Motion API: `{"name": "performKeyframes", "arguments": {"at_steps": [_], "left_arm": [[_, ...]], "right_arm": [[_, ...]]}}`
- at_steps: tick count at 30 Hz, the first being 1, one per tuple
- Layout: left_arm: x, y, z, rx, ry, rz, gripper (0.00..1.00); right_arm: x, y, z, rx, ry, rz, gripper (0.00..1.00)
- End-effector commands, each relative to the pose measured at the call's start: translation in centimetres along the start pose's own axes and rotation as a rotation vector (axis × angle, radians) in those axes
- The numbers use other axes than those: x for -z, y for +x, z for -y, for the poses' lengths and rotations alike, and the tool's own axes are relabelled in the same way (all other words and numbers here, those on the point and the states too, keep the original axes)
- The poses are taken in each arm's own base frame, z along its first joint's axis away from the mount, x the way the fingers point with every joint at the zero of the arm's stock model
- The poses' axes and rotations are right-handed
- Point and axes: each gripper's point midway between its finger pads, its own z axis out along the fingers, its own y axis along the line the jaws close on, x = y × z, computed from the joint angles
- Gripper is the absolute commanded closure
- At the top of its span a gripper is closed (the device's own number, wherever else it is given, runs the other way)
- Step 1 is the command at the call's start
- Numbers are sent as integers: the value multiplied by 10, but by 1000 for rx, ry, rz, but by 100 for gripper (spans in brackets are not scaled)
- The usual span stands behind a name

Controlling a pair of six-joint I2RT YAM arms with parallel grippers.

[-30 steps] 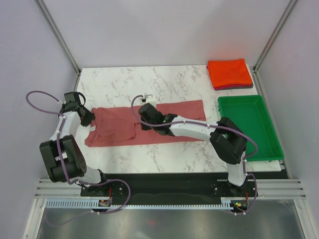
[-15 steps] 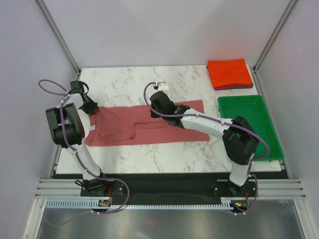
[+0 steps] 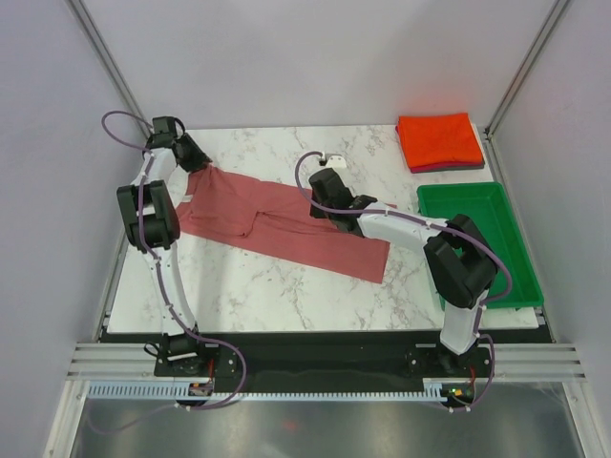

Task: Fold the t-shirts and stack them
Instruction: Fold the tshirt

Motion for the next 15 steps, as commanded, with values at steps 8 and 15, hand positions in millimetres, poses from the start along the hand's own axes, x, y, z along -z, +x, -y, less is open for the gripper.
{"name": "performKeyframes", "arguments": {"at_steps": [8, 15], "left_arm": [[119, -15, -3, -122, -74, 152, 64], [157, 31, -56, -48, -214, 160, 69]], "right_arm": [[14, -4, -12, -20, -69, 9, 81], [34, -1, -18, -43, -144, -2, 81]]}}
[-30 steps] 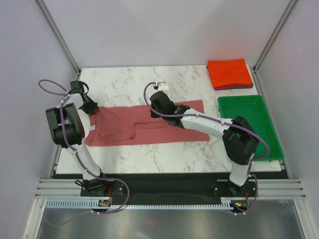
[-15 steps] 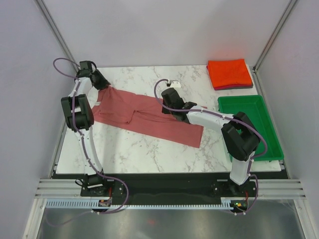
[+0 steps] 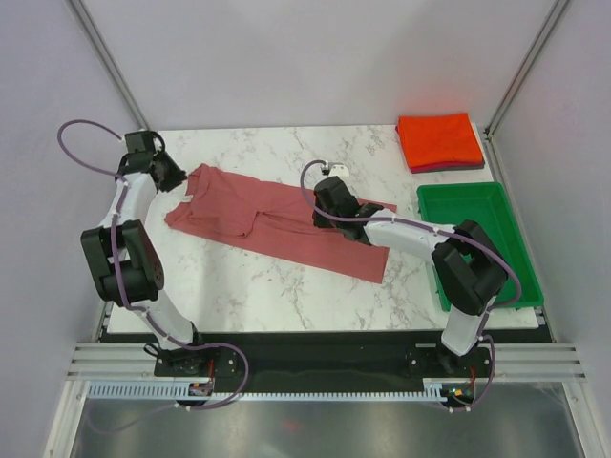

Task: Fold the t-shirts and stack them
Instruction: Fold the tshirt

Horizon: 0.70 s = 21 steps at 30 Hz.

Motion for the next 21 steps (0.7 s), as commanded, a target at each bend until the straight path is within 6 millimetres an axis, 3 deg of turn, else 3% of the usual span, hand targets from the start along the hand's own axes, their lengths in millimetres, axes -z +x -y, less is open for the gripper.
{"name": "performKeyframes", "arguments": {"at_steps": [1, 5, 8, 16, 21], "left_arm": [[5, 19, -33, 18, -99, 11, 71], [2, 59, -55, 74, -145, -60, 77], [-4, 77, -66, 104, -170, -94, 80], [-15, 81, -64, 147, -167, -119, 79], [-12, 85, -76, 157, -223, -104, 82]], "right_arm": [[23, -22, -21, -34, -96, 55, 81], [33, -28, -19, -37, -98, 78, 80], [39, -31, -21, -42, -113, 87, 81], [42, -31, -19, -40, -113, 92, 80], [42, -32, -19, -36, -113, 96, 80]]}}
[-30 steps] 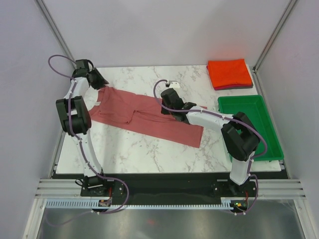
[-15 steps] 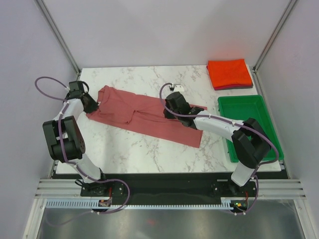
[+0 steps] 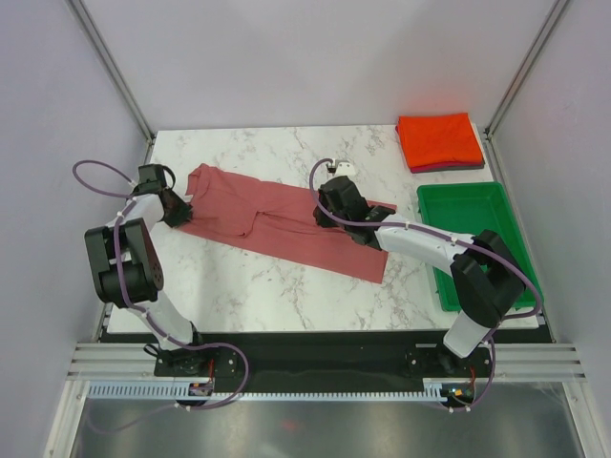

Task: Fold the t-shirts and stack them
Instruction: Fold the tshirt

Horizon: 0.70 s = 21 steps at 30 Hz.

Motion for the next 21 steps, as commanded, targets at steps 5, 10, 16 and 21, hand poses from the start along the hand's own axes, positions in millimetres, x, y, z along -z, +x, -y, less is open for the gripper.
{"name": "performKeyframes", "arguments": {"at_steps": [5, 10, 16, 21], "left_arm": [[5, -17, -11, 67, -54, 99, 83], [0, -20, -7, 74, -48, 101, 82], [-5, -25, 1, 78, -17, 105, 78], [-13, -21, 0, 80, -22, 86, 77]], "right_arm": [[9, -16, -11, -10, -36, 51, 80], [8, -18, -12, -7, -39, 53, 79], [7, -18, -13, -10, -42, 54, 79], [5, -17, -12, -9, -38, 51, 79]]}}
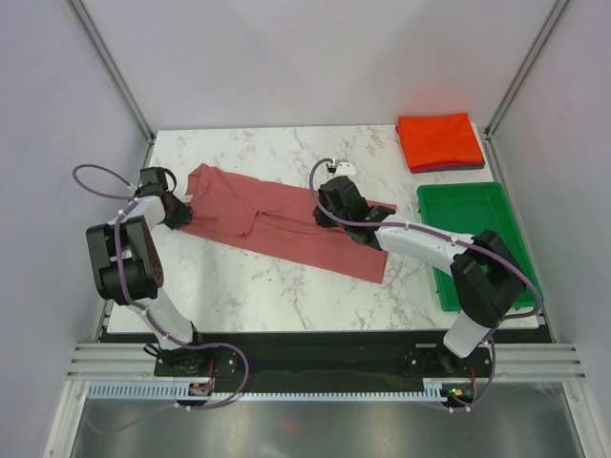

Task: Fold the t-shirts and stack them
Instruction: Fold the tshirt

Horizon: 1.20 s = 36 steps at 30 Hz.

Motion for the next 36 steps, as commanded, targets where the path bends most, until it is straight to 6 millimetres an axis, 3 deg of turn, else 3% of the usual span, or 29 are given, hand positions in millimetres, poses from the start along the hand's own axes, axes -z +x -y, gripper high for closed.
{"name": "performKeyframes", "arguments": {"at_steps": [1, 6, 15, 31, 33, 36], "left_arm": [[-6, -16, 10, 35, 18, 43, 77], [-12, -18, 13, 9, 23, 40, 77], [-1, -33, 25, 3, 56, 83, 77], [-20, -20, 24, 4, 37, 42, 79], [-20, -21, 25, 0, 40, 45, 82], [-14, -24, 27, -2, 48, 56, 95]], "right_arm": [[6, -16, -10, -8, -32, 50, 79], [7, -18, -10, -1, -31, 55, 79], [-2, -7, -9, -1, -30, 28, 79], [-7, -5, -8, 11, -23, 20, 79], [-7, -6, -8, 10, -23, 23, 79], [-6, -7, -9, 8, -23, 27, 79]]}}
